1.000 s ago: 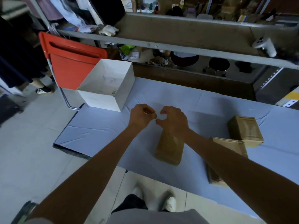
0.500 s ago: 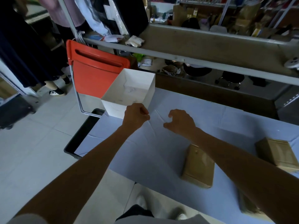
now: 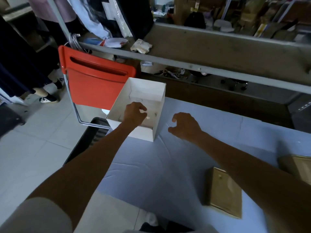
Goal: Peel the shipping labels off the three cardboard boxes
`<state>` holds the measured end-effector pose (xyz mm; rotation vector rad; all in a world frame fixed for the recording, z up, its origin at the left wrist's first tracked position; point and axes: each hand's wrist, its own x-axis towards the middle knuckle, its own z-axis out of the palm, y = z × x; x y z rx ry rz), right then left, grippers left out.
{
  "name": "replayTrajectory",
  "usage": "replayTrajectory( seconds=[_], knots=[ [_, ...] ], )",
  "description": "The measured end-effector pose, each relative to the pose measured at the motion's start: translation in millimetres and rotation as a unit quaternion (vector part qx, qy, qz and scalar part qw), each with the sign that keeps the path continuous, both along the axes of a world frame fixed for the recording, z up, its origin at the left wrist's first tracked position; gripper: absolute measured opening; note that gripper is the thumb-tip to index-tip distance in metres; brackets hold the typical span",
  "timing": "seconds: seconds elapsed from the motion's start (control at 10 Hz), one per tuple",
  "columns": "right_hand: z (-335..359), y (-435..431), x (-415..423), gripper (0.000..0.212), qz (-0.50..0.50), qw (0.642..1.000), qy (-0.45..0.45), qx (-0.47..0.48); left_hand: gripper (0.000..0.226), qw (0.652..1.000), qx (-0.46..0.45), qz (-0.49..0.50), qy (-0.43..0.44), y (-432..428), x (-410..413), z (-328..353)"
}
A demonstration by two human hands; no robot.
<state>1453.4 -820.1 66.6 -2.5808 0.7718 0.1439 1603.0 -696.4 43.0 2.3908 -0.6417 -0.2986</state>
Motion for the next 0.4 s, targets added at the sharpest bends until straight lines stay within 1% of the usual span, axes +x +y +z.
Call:
replayTrajectory(
  seconds=[0.2, 0.4],
  knots=[
    [-5.0, -17.5, 13.8, 0.039, -0.009, 1.000, 0.011, -0.004, 0.027, 0.999, 0.024, -0.045, 0.018, -10.4, 16.9, -8.4],
    [-7.3, -27.8, 13.4, 0.042, -0.026, 1.000, 0.005, -0.008, 0.026, 0.998, 0.020, -0.052, 0.043, -19.4, 12.7, -4.6]
  ],
)
